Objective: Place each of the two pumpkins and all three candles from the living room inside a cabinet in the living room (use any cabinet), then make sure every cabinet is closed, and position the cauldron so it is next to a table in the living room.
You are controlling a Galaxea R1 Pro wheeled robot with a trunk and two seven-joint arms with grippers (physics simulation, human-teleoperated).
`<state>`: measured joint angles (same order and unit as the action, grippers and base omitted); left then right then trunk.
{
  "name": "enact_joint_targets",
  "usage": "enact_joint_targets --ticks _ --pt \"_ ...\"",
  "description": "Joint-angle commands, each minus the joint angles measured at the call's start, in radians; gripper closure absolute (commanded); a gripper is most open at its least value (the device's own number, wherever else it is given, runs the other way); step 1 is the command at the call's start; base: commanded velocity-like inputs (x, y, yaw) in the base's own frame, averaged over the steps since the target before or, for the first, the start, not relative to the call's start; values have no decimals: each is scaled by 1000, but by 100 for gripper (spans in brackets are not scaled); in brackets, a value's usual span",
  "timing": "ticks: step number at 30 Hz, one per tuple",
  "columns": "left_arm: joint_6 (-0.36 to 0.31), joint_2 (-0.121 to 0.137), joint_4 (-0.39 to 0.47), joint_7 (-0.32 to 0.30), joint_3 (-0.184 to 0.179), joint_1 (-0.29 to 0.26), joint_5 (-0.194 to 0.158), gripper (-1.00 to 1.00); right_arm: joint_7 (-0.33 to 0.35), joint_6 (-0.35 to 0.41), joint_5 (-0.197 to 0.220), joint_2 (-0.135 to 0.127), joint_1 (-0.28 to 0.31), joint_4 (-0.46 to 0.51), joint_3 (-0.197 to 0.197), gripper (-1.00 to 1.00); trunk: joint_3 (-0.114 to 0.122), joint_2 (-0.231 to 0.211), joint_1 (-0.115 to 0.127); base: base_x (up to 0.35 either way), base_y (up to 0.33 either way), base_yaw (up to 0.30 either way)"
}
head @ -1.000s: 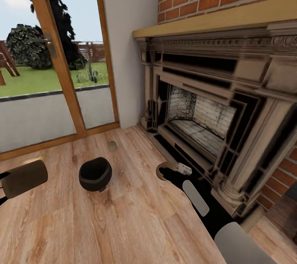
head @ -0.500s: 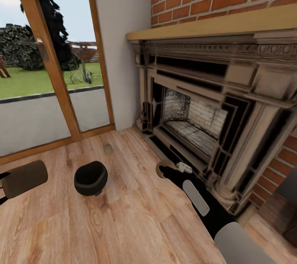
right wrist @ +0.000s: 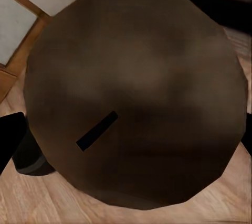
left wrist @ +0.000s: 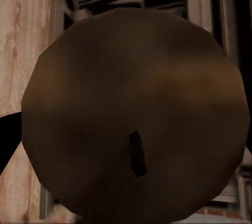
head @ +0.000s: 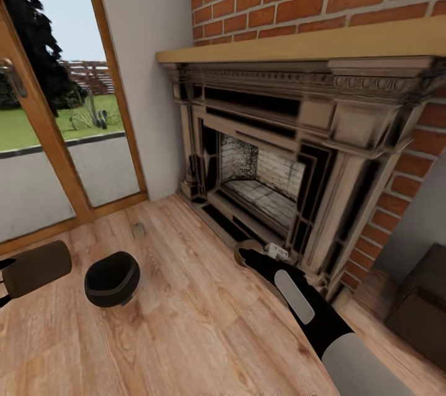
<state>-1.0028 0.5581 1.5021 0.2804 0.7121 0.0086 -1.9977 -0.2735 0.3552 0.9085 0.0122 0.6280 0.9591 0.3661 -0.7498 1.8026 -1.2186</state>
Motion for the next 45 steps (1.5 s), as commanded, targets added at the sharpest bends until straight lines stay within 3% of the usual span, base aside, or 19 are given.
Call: enact_joint_targets --ticks 1,45 --pt "0 0 1 10 1 1 -17 100 -9 1 9 0 1 2 2 100 2 -7 4 -107 0 -275" --pt "1 0 0 10 1 1 -16 100 -6 4 9 -1 1 -1 3 100 140 -315 173 -65 7 -278"
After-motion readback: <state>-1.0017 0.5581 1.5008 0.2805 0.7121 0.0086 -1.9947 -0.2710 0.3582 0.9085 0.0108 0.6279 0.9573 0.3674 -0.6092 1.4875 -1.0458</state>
